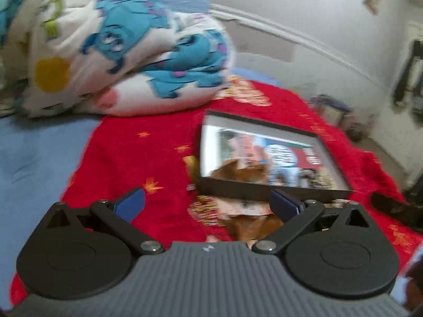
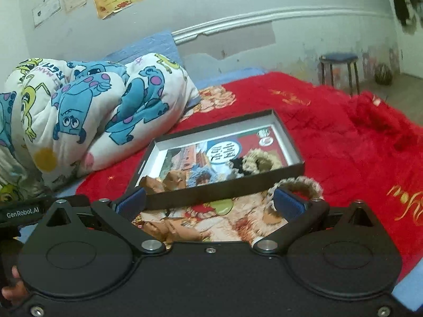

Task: Organize objects
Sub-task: 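Move both tools back toward the remaining brown paper pieces, then lower both open tools onto two folded brown paper pieces beside the box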

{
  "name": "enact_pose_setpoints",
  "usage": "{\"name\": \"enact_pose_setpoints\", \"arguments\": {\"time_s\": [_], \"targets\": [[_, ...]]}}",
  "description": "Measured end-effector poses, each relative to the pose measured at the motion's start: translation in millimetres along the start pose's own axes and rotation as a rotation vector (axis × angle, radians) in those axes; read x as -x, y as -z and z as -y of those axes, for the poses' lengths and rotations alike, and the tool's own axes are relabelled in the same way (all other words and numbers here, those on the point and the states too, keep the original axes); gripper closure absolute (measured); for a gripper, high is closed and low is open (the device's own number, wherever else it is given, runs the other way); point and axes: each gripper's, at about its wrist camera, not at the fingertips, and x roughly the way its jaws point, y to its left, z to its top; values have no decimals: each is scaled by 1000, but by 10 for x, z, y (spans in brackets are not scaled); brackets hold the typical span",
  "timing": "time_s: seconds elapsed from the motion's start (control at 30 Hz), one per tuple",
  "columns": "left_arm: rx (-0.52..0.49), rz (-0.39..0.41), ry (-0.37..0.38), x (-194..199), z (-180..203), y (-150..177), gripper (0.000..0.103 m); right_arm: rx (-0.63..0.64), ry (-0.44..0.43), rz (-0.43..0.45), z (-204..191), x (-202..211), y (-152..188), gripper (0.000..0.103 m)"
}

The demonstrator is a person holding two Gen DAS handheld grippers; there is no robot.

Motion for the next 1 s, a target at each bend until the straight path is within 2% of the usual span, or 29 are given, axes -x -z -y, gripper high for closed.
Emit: {"name": "enact_pose_setpoints", "arguments": {"time_s": [0.07, 0.17, 0.27, 0.4, 0.53, 0.63, 0.7, 0.8, 0.83, 0.87, 1.0], "targets": [[-4, 10, -43, -11, -4, 0, 0, -6, -24, 45, 39, 51, -22, 0], [29, 5, -48, -54, -50, 1, 0, -3, -3, 55, 77, 21, -72, 0], [41, -21, -15, -150, -56, 16, 0, -33, 12, 14, 154, -95, -79, 0], [-9, -68, 6, -317, 67, 52, 2, -101, 11, -49, 268, -254, -41, 3], [-73, -93, 37, -410, 197, 102, 5, -115, -5, -83, 278, -396, 16, 3], [-132, -119, 28, -482, 283, 172, 7, -167, -39, -103, 280, -537, 82, 3], [-133, -124, 38, -526, 303, 205, 8, -174, -62, -128, 253, -654, 121, 3], [-114, -127, 64, -590, 325, 229, 14, -150, -73, -148, 190, -810, 170, 3], [-124, -129, 65, -616, 347, 236, 20, -149, -78, -163, 166, -874, 191, 3], [-140, -138, 59, -651, 375, 245, 25, -152, -87, -182, 146, -940, 213, 3], [-156, -193, 63, -792, 427, 296, 32, -136, -111, -258, 57, -1148, 326, 7]]}}
